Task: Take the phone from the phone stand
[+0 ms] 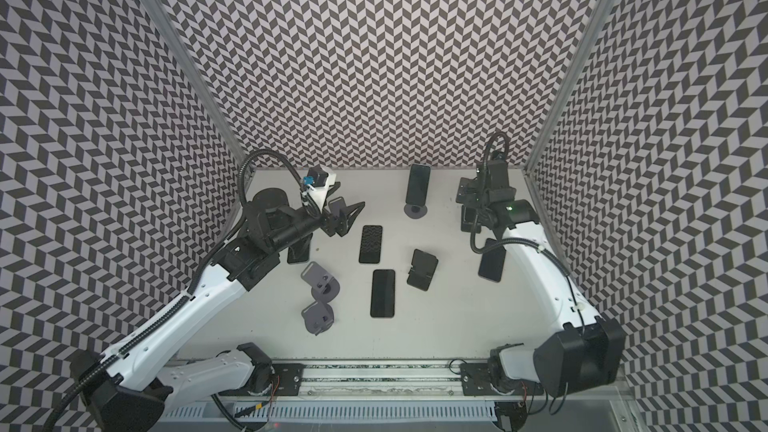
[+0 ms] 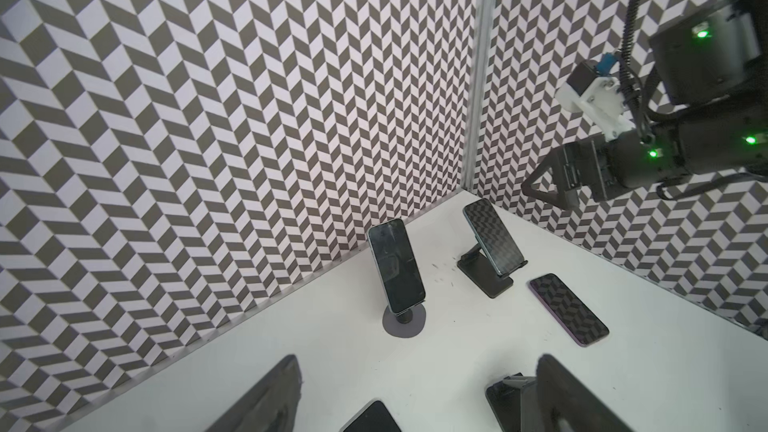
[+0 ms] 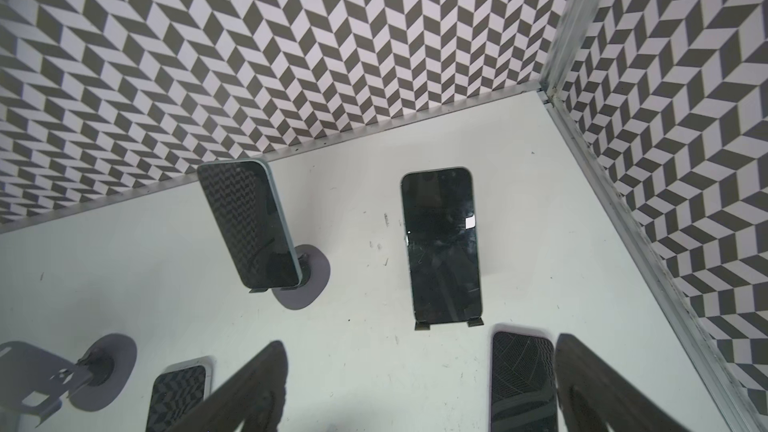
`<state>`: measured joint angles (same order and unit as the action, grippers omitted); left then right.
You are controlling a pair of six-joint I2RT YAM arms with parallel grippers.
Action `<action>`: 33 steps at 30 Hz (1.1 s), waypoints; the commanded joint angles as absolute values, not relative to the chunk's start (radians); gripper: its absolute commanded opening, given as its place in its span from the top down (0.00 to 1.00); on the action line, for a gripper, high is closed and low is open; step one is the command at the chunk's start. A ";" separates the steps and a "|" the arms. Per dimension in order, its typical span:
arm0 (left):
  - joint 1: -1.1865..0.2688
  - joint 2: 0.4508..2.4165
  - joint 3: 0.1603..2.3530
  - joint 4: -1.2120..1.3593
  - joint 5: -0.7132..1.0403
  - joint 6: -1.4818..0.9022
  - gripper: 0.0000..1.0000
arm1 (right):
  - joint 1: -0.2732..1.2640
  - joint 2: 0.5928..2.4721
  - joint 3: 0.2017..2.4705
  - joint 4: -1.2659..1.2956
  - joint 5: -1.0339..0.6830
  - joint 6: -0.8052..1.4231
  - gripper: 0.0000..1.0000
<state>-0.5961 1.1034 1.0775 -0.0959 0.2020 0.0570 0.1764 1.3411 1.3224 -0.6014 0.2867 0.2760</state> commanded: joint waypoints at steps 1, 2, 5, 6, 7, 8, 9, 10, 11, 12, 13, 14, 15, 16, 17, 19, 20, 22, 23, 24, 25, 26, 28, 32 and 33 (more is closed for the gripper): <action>-0.609 1.077 1.037 -0.021 0.280 0.128 0.10 | 0.140 1.333 1.318 -0.505 0.269 0.253 0.03; -0.618 1.075 1.028 -0.008 0.278 0.147 0.10 | 0.128 1.345 1.319 -0.505 0.267 0.244 0.02; -0.624 1.080 1.012 0.015 0.289 0.150 0.09 | 0.091 1.376 1.323 -0.508 0.235 0.230 0.03; -0.624 1.080 1.006 0.026 0.296 0.143 0.09 | 0.081 1.381 1.325 -0.508 0.221 0.230 0.03; -0.624 1.080 0.996 0.045 0.307 0.138 0.09 | 0.073 1.386 1.326 -0.508 0.207 0.228 0.03; -0.624 1.082 0.986 0.066 0.317 0.135 0.09 | 0.069 1.391 1.326 -0.507 0.195 0.227 0.03; -0.624 1.085 0.978 0.091 0.325 0.136 0.08 | 0.066 1.394 1.326 -0.506 0.188 0.227 0.04; -0.625 1.092 0.970 0.118 0.334 0.138 0.08 | 0.064 1.399 1.325 -0.509 0.180 0.229 0.04; -0.624 1.104 0.971 0.137 0.340 0.151 0.08 | 0.063 1.402 1.325 -0.513 0.172 0.231 0.05; -0.624 1.120 0.977 0.146 0.347 0.164 0.08 | 0.061 1.406 1.323 -0.516 0.168 0.234 0.05; -0.624 1.139 0.989 0.150 0.356 0.180 0.08 | 0.061 1.407 1.318 -0.517 0.160 0.235 0.05; -0.624 1.164 1.003 0.150 0.366 0.195 0.07 | 0.061 1.408 1.310 -0.515 0.150 0.232 0.05; -0.624 1.178 1.013 0.149 0.376 0.209 0.07 | 0.061 1.409 1.302 -0.511 0.145 0.229 0.05; -0.624 1.203 1.025 0.150 0.386 0.220 0.07 | 0.061 1.413 1.294 -0.509 0.145 0.224 0.06; -0.624 1.223 1.034 0.154 0.397 0.227 0.07 | 0.062 1.418 1.288 -0.506 0.148 0.217 0.06; -0.624 1.255 1.042 0.172 0.399 0.223 0.07 | 0.061 1.434 1.279 -0.499 0.162 0.199 0.06; -0.624 1.272 1.047 0.183 0.399 0.224 0.07 | 0.061 1.444 1.276 -0.492 0.170 0.184 0.06; -0.624 1.305 1.062 0.187 0.408 0.243 0.07 | 0.058 1.468 1.278 -0.485 0.186 0.166 0.05; -0.624 1.324 1.076 0.184 0.409 0.253 0.07 | 0.057 1.486 1.286 -0.485 0.188 0.155 0.05; -0.623 1.341 1.088 0.181 0.410 0.260 0.07 | 0.055 1.501 1.293 -0.485 0.188 0.142 0.05; -0.623 1.359 1.104 0.181 0.409 0.263 0.07 | 0.054 1.517 1.297 -0.480 0.188 0.131 0.05; -0.622 1.375 1.116 0.181 0.409 0.267 0.07 | 0.051 1.534 1.302 -0.472 0.193 0.122 0.05; -0.621 1.397 1.135 0.176 0.416 0.272 0.07 | 0.042 1.564 1.313 -0.458 0.181 0.118 0.05; -0.619 1.425 1.156 0.176 0.426 0.276 0.07 | 0.028 1.628 1.349 -0.449 0.157 0.129 0.04; -0.618 1.431 1.159 0.179 0.428 0.276 0.07 | 0.026 1.641 1.358 -0.451 0.155 0.130 0.04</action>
